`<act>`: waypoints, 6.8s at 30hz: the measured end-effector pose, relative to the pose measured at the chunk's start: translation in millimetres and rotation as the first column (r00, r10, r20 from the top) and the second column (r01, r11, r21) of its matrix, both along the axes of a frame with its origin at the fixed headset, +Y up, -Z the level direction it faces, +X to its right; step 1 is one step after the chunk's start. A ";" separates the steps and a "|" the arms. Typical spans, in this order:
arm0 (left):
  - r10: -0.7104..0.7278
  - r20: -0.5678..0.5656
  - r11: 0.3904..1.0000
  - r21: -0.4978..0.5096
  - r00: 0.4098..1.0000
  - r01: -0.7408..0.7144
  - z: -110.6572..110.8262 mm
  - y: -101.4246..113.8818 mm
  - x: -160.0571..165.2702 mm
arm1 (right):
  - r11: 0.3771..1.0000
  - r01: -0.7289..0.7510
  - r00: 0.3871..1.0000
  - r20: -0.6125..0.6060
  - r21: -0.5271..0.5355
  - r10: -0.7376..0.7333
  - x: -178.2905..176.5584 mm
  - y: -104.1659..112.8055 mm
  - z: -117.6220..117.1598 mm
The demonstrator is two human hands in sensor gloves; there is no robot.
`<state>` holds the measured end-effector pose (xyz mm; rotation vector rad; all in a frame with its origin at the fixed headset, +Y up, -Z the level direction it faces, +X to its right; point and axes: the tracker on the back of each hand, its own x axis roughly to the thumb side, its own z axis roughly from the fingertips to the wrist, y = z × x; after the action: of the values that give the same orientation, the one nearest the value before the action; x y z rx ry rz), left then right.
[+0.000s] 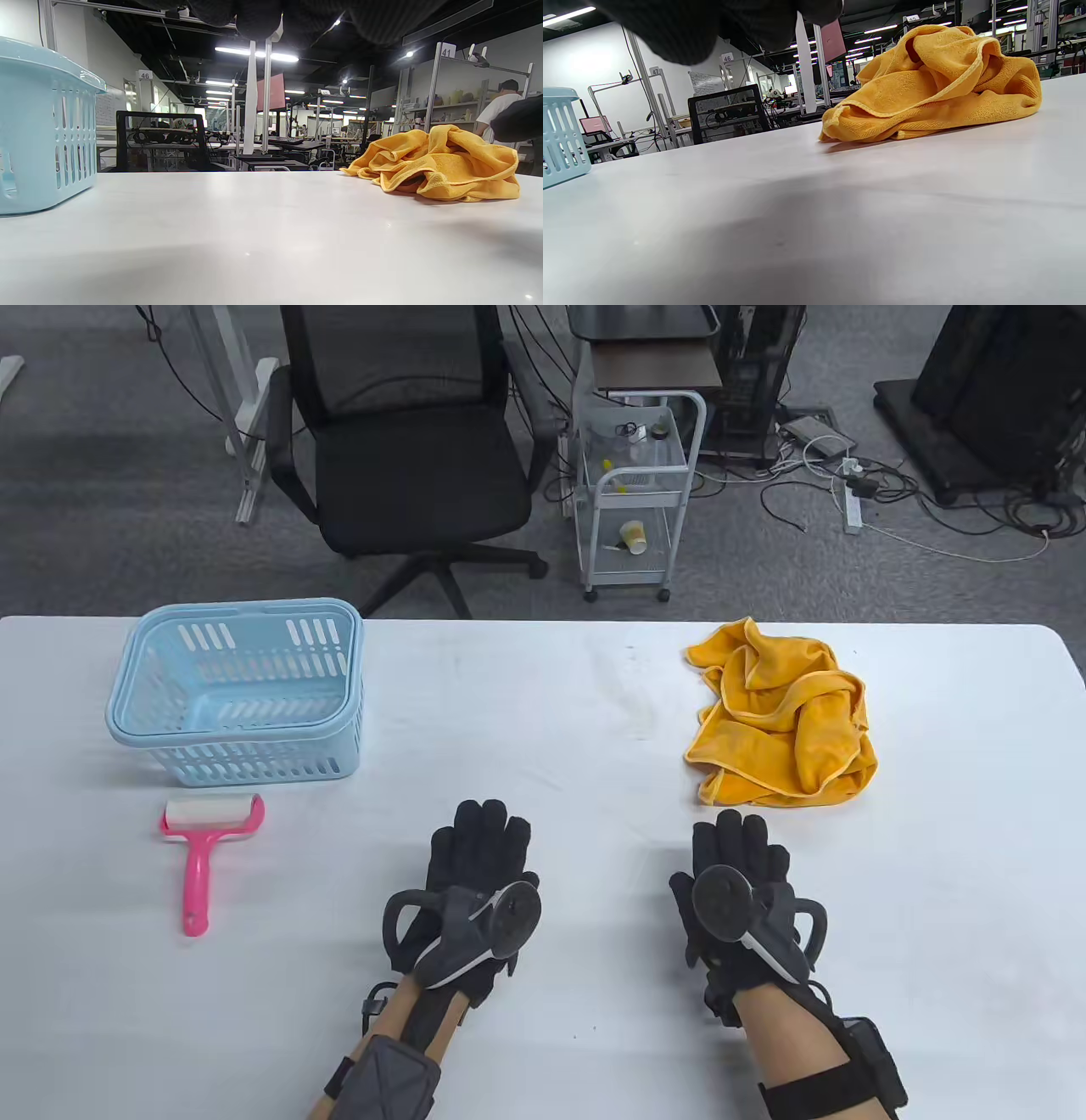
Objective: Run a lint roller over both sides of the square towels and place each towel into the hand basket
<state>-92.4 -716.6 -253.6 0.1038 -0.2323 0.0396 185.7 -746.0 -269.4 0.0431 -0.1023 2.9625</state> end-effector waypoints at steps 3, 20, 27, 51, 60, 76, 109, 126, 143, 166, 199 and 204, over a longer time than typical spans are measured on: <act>-0.002 0.000 1.000 -0.004 1.000 0.002 0.4 0.4 -0.3 | 1.000 0.002 1.000 -0.001 0.000 -0.002 -0.9 -0.6 -0.3; -0.007 0.010 1.000 -0.010 1.000 0.008 -0.7 0.2 0.8 | 1.000 0.001 1.000 0.013 -0.010 -0.001 -1.2 -3.4 -3.9; -0.005 0.008 1.000 -0.012 1.000 0.005 -1.0 0.2 1.9 | 1.000 0.006 0.995 0.100 -0.031 -0.002 16.2 20.8 -34.2; 0.036 -0.022 0.999 -0.039 0.999 -0.037 -7.2 1.2 -8.3 | 0.981 -0.065 0.922 0.365 -0.183 0.129 114.6 43.7 -200.8; 0.046 0.005 0.996 -0.079 0.999 -0.046 -8.8 0.0 -6.9 | 0.997 0.012 0.863 0.504 -0.075 0.027 121.1 22.3 -208.8; 0.100 0.014 0.993 -0.059 0.995 -0.099 -7.4 12.1 -10.5 | 0.907 0.162 0.919 0.276 0.389 -0.282 92.0 189.6 -155.3; 0.359 0.118 0.930 0.034 0.926 -0.365 3.1 40.4 -22.0 | 0.984 0.068 0.944 -0.330 0.163 -0.011 -42.0 51.1 7.8; 0.098 0.093 0.960 0.255 0.991 -0.118 8.3 53.7 -33.8 | 0.909 0.203 0.880 -0.339 -0.365 -0.333 -4.8 24.6 -18.0; 0.130 0.172 0.943 0.284 0.977 -0.175 63.3 197.4 -115.7 | 0.769 0.555 0.589 -0.502 -0.318 -0.633 68.0 186.8 5.8; 0.130 0.016 0.940 0.317 0.991 -0.129 -36.1 218.5 -149.1 | 0.661 0.738 0.627 -0.224 -0.139 -0.746 57.1 208.5 -103.5; -0.193 0.343 0.732 -0.574 0.919 0.368 62.2 -50.6 -109.0 | 0.748 -0.264 0.814 -0.556 -0.609 -0.166 1.2 -22.5 15.6; -0.125 0.218 0.812 -0.537 0.968 0.226 54.6 -34.7 -128.4 | 0.814 -0.137 0.806 -0.541 -0.565 -0.240 10.9 -24.0 15.5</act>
<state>-220.8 -751.4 -199.0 -0.5150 -0.3967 -0.0708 196.6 -770.0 -253.9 0.8569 0.8707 2.6240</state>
